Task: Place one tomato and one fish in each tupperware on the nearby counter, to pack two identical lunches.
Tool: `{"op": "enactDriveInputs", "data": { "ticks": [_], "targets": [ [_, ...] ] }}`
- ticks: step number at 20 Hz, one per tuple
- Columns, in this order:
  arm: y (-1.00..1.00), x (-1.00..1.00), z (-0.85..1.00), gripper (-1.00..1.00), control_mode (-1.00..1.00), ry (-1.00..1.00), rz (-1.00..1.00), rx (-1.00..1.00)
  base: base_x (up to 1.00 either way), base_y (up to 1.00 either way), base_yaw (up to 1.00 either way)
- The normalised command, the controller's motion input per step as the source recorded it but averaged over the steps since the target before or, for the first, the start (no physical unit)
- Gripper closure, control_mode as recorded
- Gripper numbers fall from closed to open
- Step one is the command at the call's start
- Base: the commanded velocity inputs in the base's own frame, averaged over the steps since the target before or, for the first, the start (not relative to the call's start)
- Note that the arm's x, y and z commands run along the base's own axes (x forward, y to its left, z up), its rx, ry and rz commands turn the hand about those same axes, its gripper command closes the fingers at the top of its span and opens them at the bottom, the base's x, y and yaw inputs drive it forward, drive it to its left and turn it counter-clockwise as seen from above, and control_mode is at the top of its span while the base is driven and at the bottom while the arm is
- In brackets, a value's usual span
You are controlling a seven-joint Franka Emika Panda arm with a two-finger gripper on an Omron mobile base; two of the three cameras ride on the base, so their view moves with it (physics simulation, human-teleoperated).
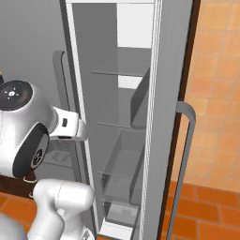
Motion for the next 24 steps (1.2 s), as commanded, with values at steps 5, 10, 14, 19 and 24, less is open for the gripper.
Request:
{"op": "enactDriveInputs", "data": {
  "ticks": [5, 10, 14, 19, 24],
  "targets": [
    [-0.24, 1.00, -0.55, -1.00, -1.00, -0.19, 0.00, -0.01, 0.00, 0.00, 0.00],
    [0.00, 1.00, -0.46, -1.00, -1.00, -0.16, 0.00, -0.17, 0.00, 0.00, 0.00],
    [-0.49, 1.00, -0.04, -1.00, -1.00, 0.00, -0.04, -0.19, 0.00, 0.00, 0.00],
    [-0.60, 0.85, 0.00, -1.00, -1.00, 0.01, -0.01, 0.04, 0.00, 0.00, 0.00],
    [-0.02, 0.95, 0.00, -1.00, -1.00, 0.22, 0.03, 0.16, 0.00, 0.00, 0.00]
  ]
}}
